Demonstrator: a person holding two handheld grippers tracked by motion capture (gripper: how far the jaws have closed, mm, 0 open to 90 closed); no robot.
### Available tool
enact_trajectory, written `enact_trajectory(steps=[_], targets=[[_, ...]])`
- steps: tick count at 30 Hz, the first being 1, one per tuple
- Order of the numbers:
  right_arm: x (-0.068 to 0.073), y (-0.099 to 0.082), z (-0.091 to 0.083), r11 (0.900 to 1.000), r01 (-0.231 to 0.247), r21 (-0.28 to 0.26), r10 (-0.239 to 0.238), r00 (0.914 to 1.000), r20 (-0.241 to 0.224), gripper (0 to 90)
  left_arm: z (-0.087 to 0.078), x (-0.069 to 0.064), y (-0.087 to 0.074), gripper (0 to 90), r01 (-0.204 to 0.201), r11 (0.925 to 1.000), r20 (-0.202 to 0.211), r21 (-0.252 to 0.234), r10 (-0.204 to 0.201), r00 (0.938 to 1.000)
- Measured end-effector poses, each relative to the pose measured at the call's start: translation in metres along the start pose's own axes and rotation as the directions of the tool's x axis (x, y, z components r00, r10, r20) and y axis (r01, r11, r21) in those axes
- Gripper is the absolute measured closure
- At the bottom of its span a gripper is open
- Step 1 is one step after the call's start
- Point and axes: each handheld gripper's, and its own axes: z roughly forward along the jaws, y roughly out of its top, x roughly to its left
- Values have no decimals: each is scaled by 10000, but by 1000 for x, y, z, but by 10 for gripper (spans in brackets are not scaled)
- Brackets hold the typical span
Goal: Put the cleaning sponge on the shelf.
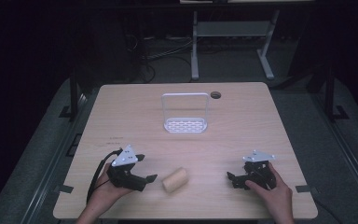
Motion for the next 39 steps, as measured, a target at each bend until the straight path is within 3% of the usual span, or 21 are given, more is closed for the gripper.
enact_trajectory(steps=[4,19,29,39], targets=[[0,0,0,10000,0,0,0,10000,2,9,4,-3,5,140,-158,9999,143,24,157,9998],[0,0,0,10000,4,0,-4,10000,3,9,16,-12,17,141,-17,9999,573,-105,23,9984],[0,0,0,10000,2,0,-2,10000,2,10,35,-24,26,141,-93,9998,906,161,78,9959],[0,0,0,10000,5,0,-5,10000,4,9,52,-32,33,142,-247,9986,978,469,200,9950]])
